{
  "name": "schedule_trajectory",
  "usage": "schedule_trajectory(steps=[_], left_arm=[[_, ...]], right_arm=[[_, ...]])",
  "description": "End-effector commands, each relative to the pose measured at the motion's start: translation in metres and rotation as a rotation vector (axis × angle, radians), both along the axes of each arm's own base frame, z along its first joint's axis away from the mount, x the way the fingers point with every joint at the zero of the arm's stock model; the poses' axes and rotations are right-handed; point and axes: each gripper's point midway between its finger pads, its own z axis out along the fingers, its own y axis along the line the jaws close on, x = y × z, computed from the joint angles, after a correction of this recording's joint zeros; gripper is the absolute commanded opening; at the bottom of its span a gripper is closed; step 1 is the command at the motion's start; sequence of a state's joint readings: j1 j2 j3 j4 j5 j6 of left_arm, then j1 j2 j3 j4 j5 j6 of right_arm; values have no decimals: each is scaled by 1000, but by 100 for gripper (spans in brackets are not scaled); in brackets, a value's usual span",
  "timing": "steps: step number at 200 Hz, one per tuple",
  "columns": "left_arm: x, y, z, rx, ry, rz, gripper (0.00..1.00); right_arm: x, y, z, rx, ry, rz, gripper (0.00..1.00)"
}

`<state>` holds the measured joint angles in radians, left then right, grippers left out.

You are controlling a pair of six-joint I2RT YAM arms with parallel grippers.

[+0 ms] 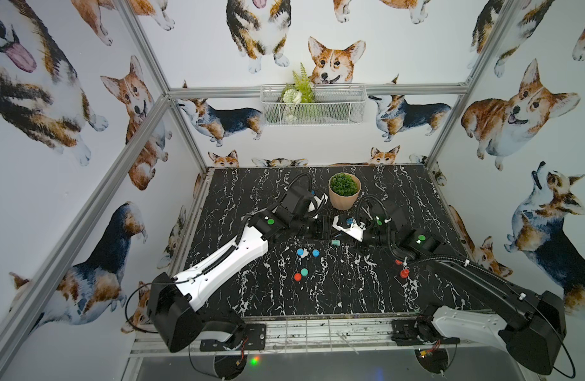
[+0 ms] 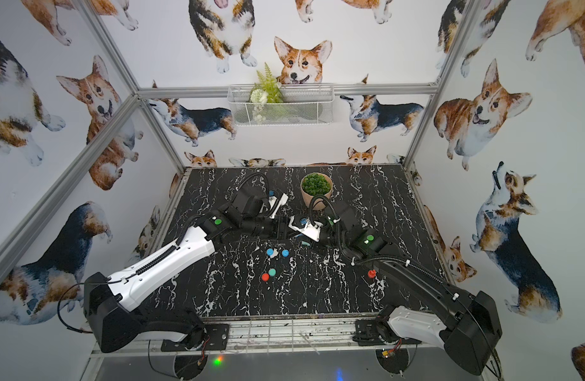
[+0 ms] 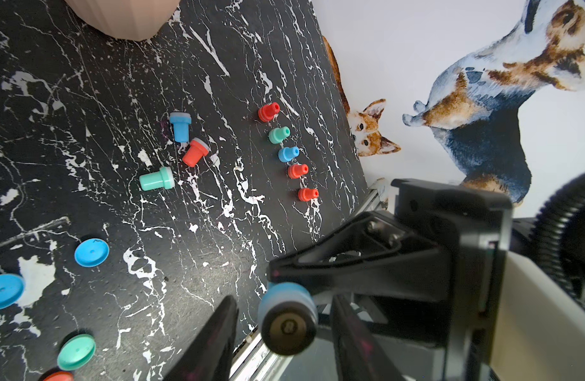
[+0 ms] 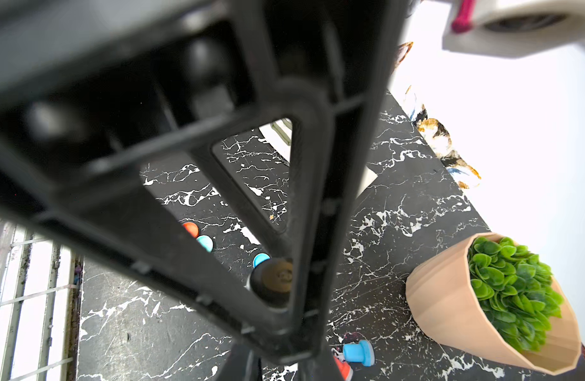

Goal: Close the stamp cap
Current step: Pick up the stamp from the center of the board.

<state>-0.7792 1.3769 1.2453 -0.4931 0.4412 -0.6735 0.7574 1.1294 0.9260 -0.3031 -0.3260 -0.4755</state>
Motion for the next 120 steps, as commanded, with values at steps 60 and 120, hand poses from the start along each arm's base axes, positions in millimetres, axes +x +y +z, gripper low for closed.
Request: schedule_trajectory(steps=[60,120], left_arm=[[-2,-8,8,-40,2,-26,41],[-2,-9,19,-60,-16,-24,30]], right_arm=[[0,3,27,82,-68,7,3],[-5,5,28,90,-66,33,4]])
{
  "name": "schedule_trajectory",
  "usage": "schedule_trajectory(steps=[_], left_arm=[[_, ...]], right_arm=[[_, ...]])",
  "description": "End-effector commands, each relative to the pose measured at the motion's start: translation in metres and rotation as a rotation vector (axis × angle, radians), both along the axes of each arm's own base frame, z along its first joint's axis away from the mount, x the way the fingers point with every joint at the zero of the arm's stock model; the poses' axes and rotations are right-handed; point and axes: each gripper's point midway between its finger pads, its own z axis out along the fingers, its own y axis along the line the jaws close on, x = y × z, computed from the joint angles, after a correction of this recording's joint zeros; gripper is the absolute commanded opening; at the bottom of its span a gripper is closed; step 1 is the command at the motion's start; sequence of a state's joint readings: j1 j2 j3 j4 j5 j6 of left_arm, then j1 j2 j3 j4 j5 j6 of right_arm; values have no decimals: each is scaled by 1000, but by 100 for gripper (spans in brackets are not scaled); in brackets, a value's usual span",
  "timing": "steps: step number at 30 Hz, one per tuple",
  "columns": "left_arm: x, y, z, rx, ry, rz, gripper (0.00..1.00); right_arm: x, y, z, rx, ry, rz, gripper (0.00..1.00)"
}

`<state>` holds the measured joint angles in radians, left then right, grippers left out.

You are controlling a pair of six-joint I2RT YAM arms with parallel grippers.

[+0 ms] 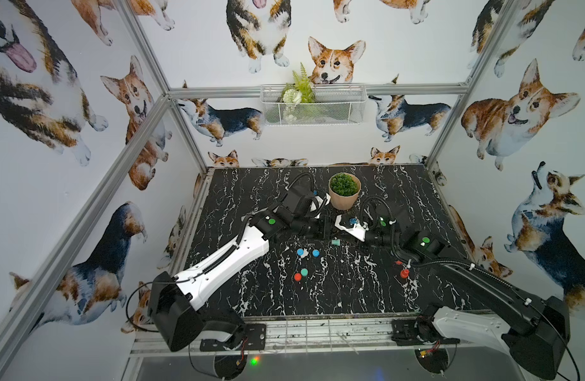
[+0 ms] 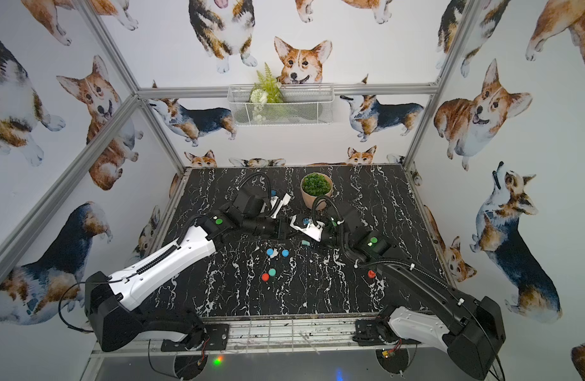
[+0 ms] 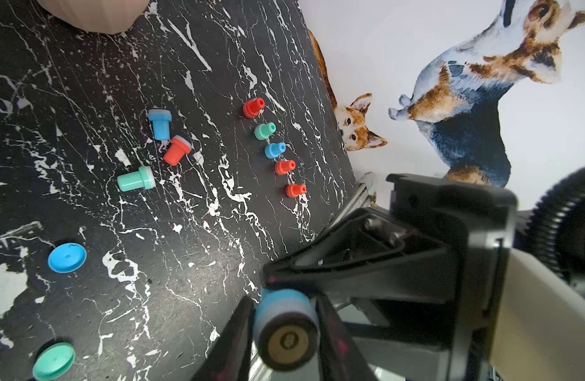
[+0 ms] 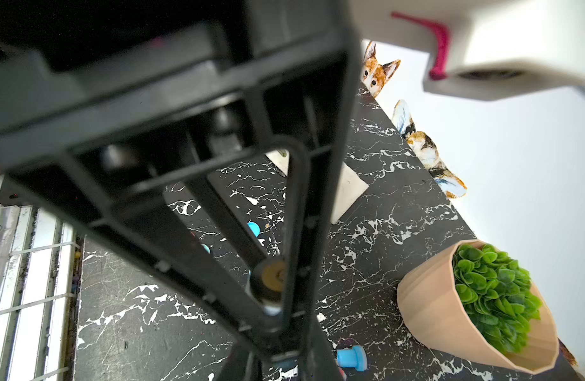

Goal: Close the stamp cap
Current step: Pick up the stamp from the center of the board.

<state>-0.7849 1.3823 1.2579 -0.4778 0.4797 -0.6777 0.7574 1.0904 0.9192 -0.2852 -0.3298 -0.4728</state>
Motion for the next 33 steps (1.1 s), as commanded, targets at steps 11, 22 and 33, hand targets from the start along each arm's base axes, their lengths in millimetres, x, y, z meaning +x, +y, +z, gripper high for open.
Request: schedule_trajectory(steps=[11,22,33], left_arm=[[0,-3,65,-152,-86,4,17],[-24,-14,171,-520,-108,-120,16],[-53,-11,234,-785,-88,-279,12]], right_arm=[[-11,-1,56,165,-121,25,33],[-41,-29,172,513,-347,10,47],[-76,-50,246,737,-466,82,42]])
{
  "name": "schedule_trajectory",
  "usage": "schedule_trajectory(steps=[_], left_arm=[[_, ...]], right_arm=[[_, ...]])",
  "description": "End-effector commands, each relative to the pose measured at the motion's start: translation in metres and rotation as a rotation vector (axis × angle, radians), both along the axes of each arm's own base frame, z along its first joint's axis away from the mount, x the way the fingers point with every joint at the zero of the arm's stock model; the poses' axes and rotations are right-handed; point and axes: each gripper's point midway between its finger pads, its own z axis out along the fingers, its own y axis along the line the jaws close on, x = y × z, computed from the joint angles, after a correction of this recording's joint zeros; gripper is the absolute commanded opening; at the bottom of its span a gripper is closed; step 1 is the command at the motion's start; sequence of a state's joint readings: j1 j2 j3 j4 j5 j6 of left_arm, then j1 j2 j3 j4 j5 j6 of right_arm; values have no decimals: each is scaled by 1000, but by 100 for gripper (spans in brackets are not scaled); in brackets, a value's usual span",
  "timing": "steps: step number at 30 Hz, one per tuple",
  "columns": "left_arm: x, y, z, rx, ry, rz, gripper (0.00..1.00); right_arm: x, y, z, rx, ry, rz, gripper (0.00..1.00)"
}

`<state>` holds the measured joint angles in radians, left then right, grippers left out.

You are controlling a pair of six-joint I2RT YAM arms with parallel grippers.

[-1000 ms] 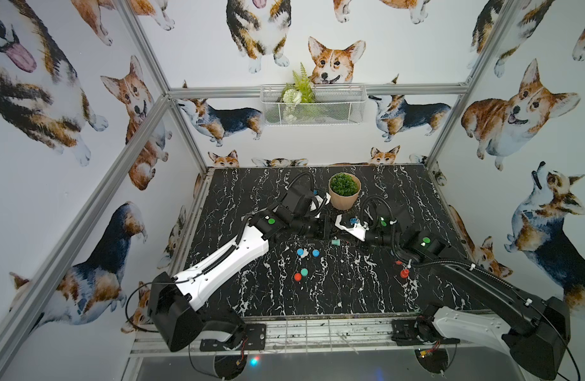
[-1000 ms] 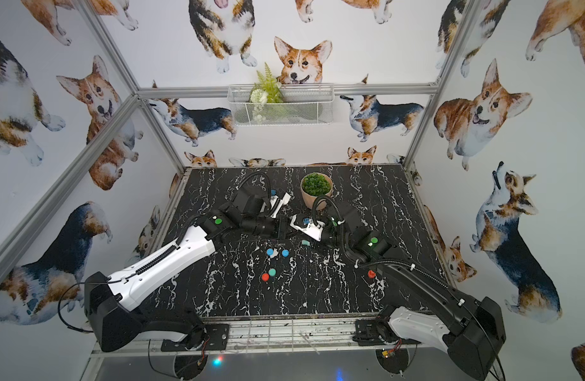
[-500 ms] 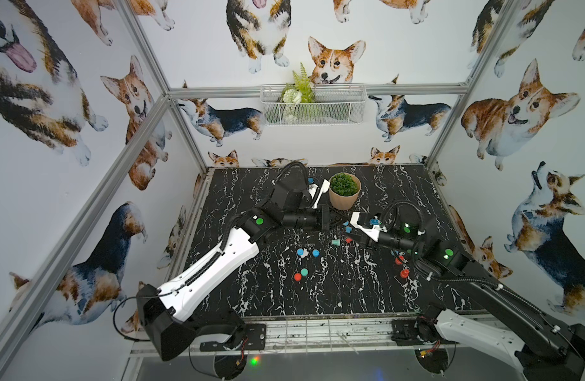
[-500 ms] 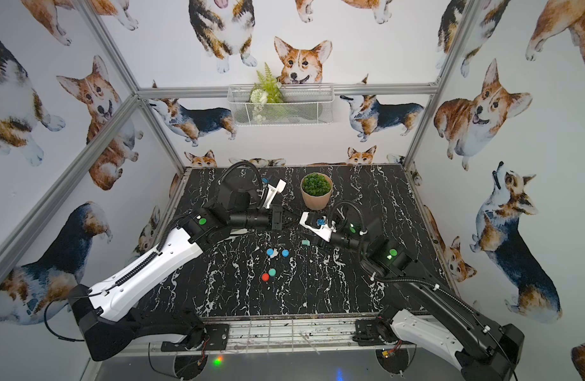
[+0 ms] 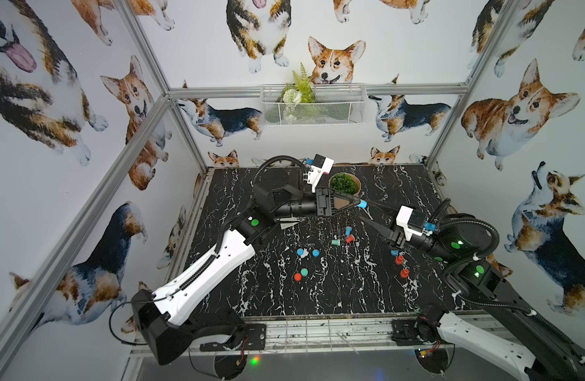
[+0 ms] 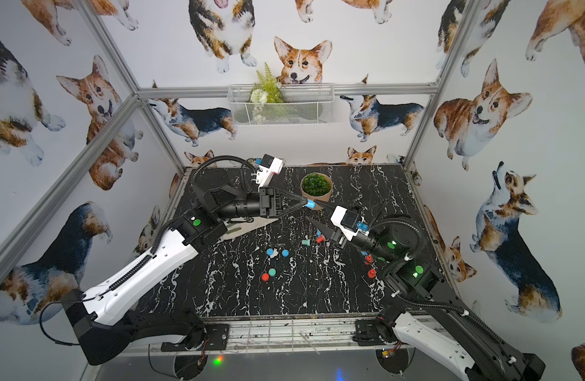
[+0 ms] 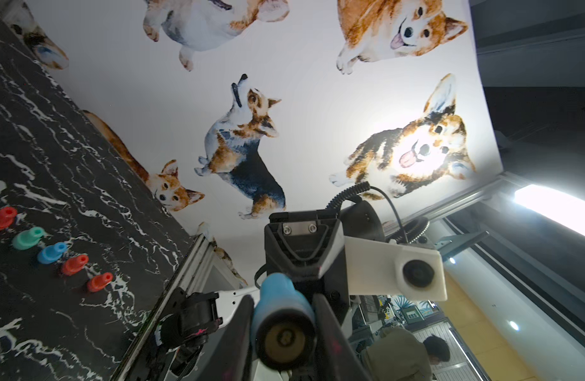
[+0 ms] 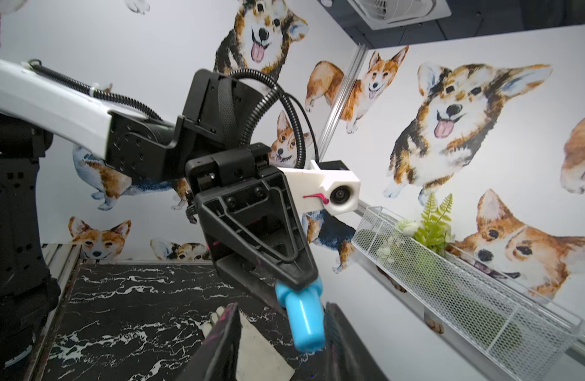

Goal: Close the stamp cap
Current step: Pick up the stamp from the center of the board.

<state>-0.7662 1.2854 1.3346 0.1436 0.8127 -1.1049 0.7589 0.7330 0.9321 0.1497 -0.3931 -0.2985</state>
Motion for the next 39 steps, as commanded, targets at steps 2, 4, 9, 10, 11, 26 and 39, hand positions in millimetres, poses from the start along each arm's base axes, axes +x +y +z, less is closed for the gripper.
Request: schedule_trajectory(steps=[2,4,9,10,11,26,39], left_arm=[[-18,7,37,-128,-32,-83,12],[-20,8,39,-131,-37,-90,12],[-22,9,42,-135,-43,-98,12],[-23,9,41,-134,-42,-99,12],[-23,9,42,-136,-44,-100,11],[-26,12,48,-162,-49,-108,11],[-26,11,46,-161,-45,-112,10]], right_arm=[[-15,-7,37,104,-69,46,40],[-17,-6,41,108,-72,56,39],[-14,-2,48,117,-64,68,38],[-13,-1,49,120,-61,68,38],[-13,-1,50,124,-59,72,38],[-3,9,48,109,-20,80,32],[-4,15,52,115,-7,119,26]])
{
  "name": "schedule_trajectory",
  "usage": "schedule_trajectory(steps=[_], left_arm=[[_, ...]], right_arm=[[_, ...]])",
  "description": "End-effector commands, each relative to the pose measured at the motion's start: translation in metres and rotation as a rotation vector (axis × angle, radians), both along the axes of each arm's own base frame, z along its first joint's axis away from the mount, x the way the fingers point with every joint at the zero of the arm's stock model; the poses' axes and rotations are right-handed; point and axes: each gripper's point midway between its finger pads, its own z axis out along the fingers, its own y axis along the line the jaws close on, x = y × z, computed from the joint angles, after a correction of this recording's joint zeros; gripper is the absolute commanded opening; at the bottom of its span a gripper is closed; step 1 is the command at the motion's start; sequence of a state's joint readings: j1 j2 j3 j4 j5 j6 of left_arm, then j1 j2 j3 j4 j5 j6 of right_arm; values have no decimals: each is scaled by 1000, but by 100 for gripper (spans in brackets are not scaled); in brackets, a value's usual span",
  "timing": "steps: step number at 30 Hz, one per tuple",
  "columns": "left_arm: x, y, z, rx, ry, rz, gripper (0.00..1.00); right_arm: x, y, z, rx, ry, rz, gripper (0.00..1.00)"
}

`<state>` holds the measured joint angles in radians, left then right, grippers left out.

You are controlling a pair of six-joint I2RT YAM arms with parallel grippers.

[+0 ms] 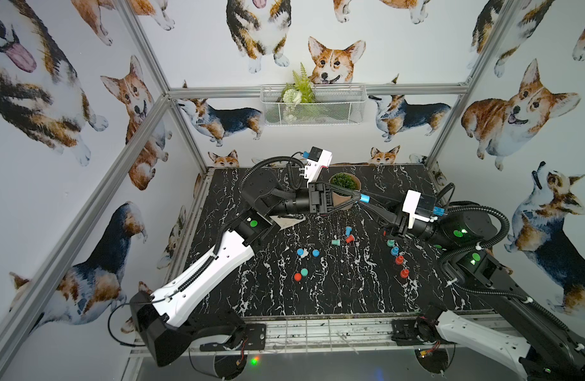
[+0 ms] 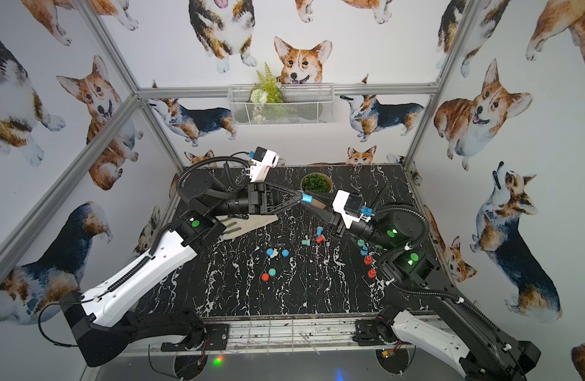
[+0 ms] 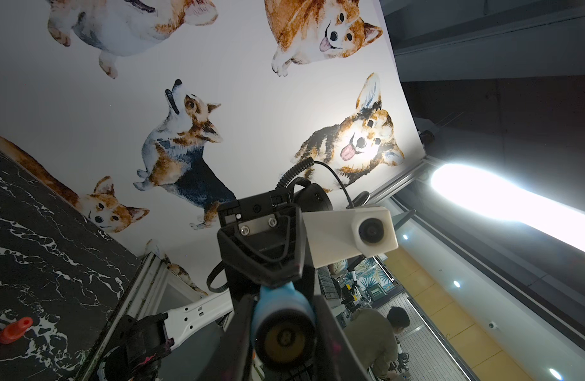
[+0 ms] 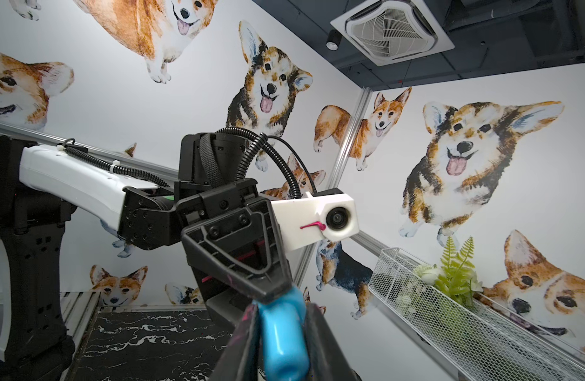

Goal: Close the stamp cap
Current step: Pick up the stamp from the center of the board.

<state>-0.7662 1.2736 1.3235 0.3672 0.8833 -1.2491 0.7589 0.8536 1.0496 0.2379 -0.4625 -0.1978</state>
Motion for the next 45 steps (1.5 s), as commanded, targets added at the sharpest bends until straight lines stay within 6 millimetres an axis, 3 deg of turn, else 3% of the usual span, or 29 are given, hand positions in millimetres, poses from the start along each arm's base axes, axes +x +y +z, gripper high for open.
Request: schedule_trajectory(steps=[1,29,38,45], left_arm=[[-5,2,7,-25,-15,-23,10],[-8,2,15,-52,-40,-39,8],[-8,2,18,-63,-46,-42,8],[-6,1,15,-52,-50,-38,12]], right_arm=[[-5,-1,13,37,-16,24,26],[-3,-4,14,79,17,17,29],[-4,-3,16,87,26,36,24],[-1,-3,16,92,41,25,13]])
